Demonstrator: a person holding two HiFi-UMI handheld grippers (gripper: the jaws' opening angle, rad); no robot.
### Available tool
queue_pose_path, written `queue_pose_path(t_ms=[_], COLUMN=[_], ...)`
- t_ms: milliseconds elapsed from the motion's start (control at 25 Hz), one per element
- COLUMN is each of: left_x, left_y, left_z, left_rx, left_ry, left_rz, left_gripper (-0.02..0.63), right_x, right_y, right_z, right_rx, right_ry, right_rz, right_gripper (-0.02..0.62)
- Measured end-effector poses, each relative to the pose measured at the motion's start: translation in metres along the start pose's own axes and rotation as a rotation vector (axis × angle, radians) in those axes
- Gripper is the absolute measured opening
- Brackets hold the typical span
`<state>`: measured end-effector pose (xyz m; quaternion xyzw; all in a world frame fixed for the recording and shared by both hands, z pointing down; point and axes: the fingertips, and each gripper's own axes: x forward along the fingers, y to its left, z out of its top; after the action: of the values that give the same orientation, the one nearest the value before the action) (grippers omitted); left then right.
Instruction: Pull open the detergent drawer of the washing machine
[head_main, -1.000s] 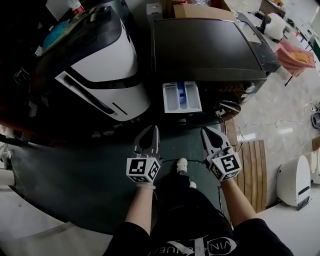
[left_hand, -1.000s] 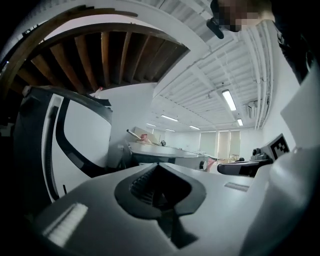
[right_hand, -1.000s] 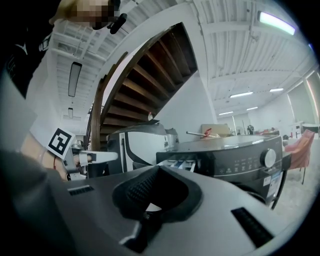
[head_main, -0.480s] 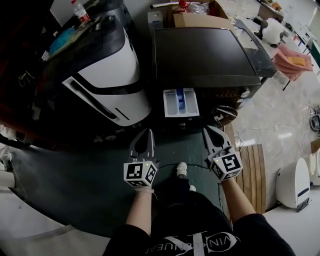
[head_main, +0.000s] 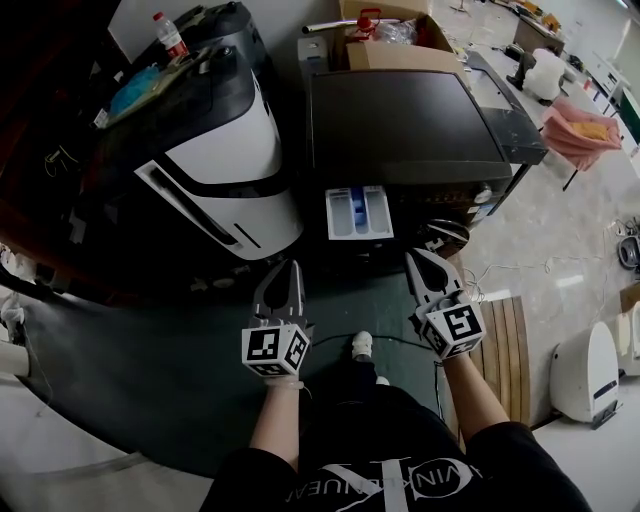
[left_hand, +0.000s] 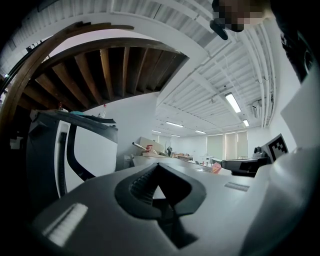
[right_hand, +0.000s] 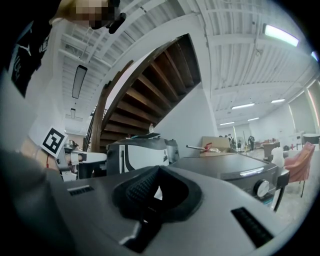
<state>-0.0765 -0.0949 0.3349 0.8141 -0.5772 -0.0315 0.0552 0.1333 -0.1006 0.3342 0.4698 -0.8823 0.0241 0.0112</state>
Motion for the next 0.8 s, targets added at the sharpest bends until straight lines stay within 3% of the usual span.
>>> queue_pose_path(t_ms=[320, 800], left_x=[-0.009, -0.026], left_y=[-0.004, -0.002], left_z=[0.022, 0.032], left_rx=[0.048, 0.042], left_ry=[-0.018, -0.031], left_rz=[0.001, 0.032], left_gripper=[0.008, 0.008], right_x=[-0.008, -0.015], right_y=[0.002, 0.011], right_z=[0.020, 0.033], right_rx=[-0.011, -0.009], right_ry=[-0.040, -0.055], right_rz=[0.004, 0.016], right_gripper=[0.011, 0.011])
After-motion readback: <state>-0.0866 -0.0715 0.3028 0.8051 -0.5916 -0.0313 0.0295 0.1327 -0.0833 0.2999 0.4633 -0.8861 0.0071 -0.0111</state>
